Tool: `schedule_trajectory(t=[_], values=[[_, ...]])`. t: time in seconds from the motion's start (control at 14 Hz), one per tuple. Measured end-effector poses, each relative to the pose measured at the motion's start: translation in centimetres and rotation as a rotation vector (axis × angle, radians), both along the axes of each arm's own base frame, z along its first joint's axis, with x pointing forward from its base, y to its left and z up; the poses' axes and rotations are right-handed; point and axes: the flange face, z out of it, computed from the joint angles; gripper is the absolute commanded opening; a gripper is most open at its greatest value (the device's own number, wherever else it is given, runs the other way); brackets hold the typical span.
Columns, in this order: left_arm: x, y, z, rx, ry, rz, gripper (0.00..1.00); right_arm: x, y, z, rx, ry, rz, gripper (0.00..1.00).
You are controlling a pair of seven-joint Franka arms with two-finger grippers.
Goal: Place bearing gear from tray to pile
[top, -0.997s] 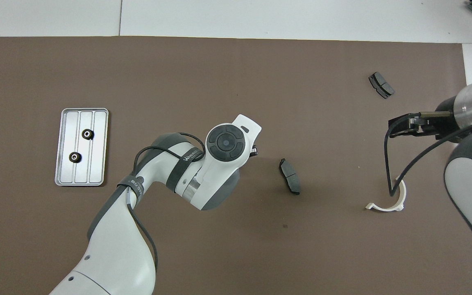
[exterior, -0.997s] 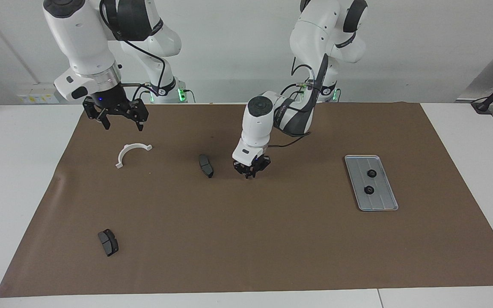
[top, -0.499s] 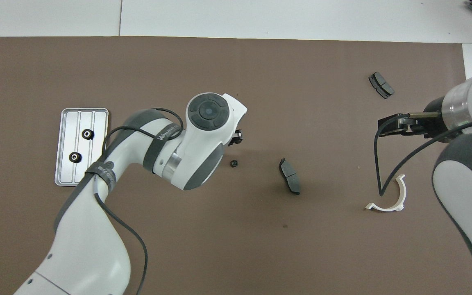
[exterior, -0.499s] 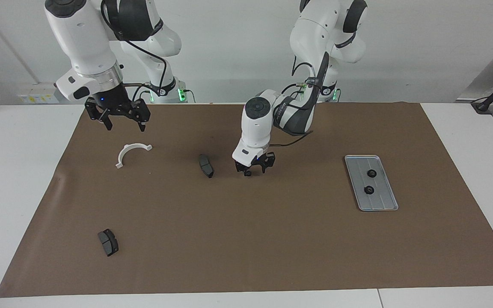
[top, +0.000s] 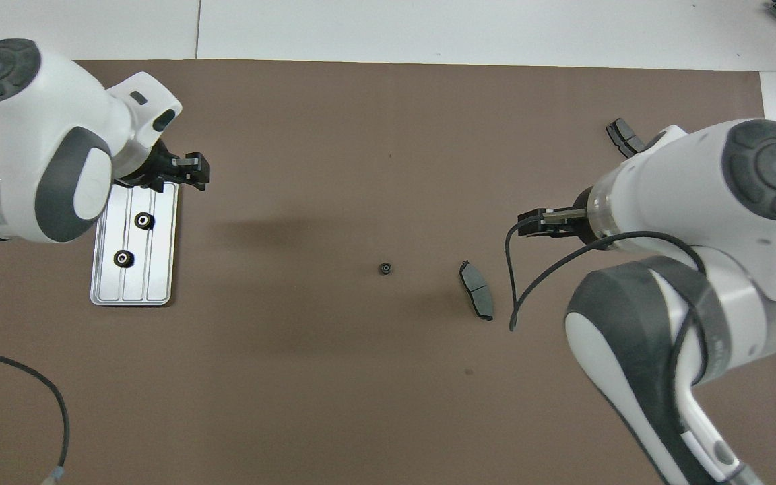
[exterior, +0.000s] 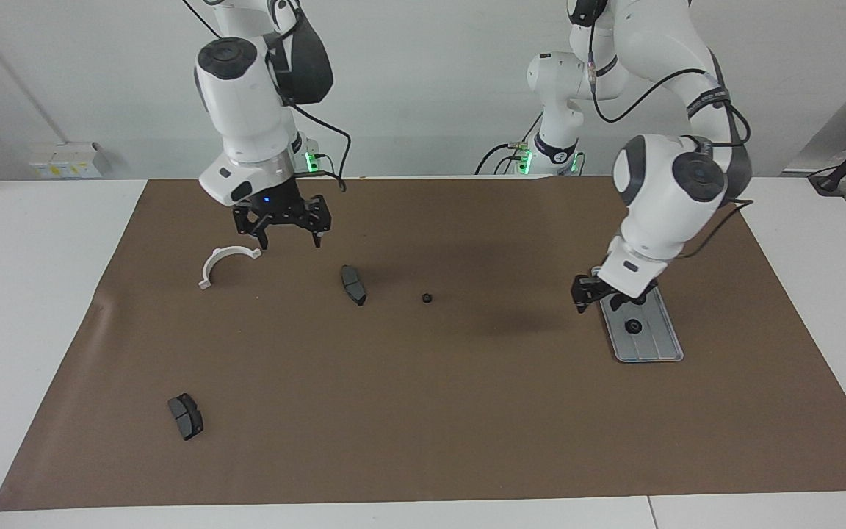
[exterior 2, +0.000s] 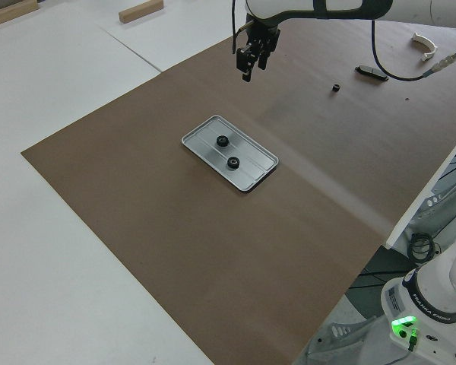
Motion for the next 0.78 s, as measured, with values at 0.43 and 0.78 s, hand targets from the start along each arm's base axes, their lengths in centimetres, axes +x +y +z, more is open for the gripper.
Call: schedule_trajectory(t=[0.43, 0.78], values=[[-1.3, 5.7, -7.2, -0.002, -0.049, -0.049, 0.63, -0.6, 11.9, -9.9, 0.032, -0.004, -0.009, 1.00], [-2.8, 6.7, -11.7, 0.006, -0.069, -0.028, 0.61, -2.6, 18.6, -16.1, 0.013, -0.032, -0.010, 1.00]])
